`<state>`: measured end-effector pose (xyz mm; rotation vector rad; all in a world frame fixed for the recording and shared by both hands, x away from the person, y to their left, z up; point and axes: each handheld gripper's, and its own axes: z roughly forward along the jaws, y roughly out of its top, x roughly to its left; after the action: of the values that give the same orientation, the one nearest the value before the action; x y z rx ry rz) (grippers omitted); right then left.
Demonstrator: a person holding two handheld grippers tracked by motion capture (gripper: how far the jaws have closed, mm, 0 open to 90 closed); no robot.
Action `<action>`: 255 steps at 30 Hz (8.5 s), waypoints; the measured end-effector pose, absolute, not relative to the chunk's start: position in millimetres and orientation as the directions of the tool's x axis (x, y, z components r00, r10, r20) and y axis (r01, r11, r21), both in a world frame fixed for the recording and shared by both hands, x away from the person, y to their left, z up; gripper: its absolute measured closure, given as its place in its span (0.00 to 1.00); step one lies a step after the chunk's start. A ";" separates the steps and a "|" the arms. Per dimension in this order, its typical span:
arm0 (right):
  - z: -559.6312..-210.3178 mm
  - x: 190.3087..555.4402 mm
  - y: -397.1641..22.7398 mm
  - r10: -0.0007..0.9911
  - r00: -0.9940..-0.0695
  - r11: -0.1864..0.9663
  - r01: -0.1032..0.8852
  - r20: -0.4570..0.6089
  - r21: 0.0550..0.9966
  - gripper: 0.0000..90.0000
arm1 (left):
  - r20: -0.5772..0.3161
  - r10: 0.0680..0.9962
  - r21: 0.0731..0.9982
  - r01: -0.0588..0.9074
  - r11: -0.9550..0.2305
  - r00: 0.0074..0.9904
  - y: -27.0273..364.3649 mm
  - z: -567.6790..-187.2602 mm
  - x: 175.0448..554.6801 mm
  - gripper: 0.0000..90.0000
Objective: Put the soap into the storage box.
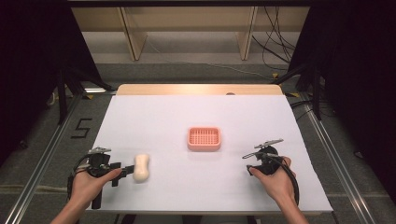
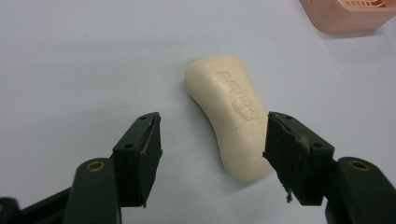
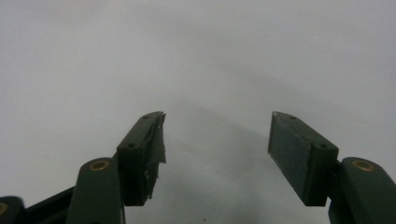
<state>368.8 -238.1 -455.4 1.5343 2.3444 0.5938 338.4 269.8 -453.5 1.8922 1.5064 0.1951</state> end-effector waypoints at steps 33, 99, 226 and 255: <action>-456.3 366.9 -232.5 0.905 -0.424 0.382 0.799 -0.016 0.465 0.41 | -0.214 0.937 0.412 0.895 -0.169 0.276 230.1 -440.3 382.1 0.37; -459.0 365.6 -226.9 0.892 -0.451 0.410 0.798 -0.013 0.442 0.43 | -0.068 0.867 0.119 0.867 -0.484 0.493 209.7 -459.5 416.2 0.55; -455.2 362.9 -234.0 0.888 -0.458 0.417 0.749 -0.053 0.515 0.42 | -0.066 0.716 0.476 0.653 -0.589 0.695 171.3 -414.8 426.7 0.55; -455.1 359.2 -235.8 0.893 -0.447 0.411 0.752 -0.059 0.515 0.42 | -0.032 0.683 0.477 0.612 -0.631 0.730 155.4 -407.4 436.1 0.55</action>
<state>359.2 -235.8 -455.1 1.4229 2.3462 0.6068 436.1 155.4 -407.4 2.4698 0.9872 0.2092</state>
